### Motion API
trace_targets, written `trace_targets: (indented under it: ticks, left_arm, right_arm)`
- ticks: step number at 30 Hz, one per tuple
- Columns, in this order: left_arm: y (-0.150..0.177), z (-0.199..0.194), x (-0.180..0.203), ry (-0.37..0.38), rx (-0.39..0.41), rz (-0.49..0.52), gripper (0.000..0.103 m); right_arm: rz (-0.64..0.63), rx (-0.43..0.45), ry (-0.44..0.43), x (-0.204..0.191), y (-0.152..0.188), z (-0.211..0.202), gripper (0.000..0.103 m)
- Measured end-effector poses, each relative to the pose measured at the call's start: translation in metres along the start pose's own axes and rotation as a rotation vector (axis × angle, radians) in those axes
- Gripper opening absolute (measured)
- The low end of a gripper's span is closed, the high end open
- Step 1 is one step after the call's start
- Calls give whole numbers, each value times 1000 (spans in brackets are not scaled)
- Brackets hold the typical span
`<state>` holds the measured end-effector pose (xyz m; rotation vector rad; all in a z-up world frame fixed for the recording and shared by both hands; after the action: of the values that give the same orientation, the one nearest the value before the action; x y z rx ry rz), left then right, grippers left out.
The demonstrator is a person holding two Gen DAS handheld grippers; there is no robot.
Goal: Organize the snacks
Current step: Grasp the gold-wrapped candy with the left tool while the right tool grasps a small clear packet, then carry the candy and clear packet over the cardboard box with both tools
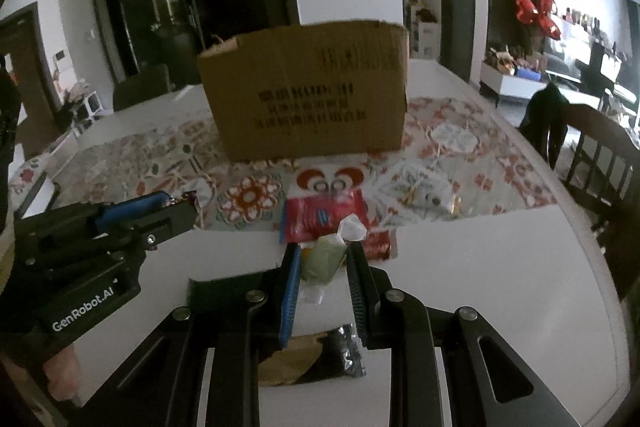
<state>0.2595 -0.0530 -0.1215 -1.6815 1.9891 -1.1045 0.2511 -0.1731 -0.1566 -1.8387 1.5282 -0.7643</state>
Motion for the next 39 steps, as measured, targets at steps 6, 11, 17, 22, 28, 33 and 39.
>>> trace_targets:
  ticks: [6,11,17,22,28,33,39]
  left_arm:
    - [-17,-11,7,8,47,-11,25]
    - [-35,-18,12,2,89,-11,25]
    - [-58,-24,15,-15,144,-3,25]
    - [-76,-24,15,-21,176,-2,25]
    - [-96,-21,16,-30,207,-1,25]
    - [-112,-14,14,-32,223,-9,25]
    - [-130,-2,10,-40,236,-19,25]
  right_arm:
    - [-27,65,10,4,-19,-14,25]
    - [-40,112,15,9,-36,-23,25]
    - [-45,153,14,17,-57,-24,25]
    - [-51,180,9,23,-73,-22,25]
    - [-57,217,17,31,-92,-22,25]
    - [-60,248,26,40,-110,-18,25]
    - [-69,264,29,50,-133,-6,25]
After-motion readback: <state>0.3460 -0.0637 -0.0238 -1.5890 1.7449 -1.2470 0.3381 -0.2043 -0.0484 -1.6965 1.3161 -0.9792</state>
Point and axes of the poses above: each gripper's, at about its wrist camera, not at the fingertips, and z roughly the way its jaws point, x to its right, y to its underside, the point moved 8 cm from there along z, roughly the way its jaws point, and after that the axes turned 12 degrees about -z, right-handed, at the moved point
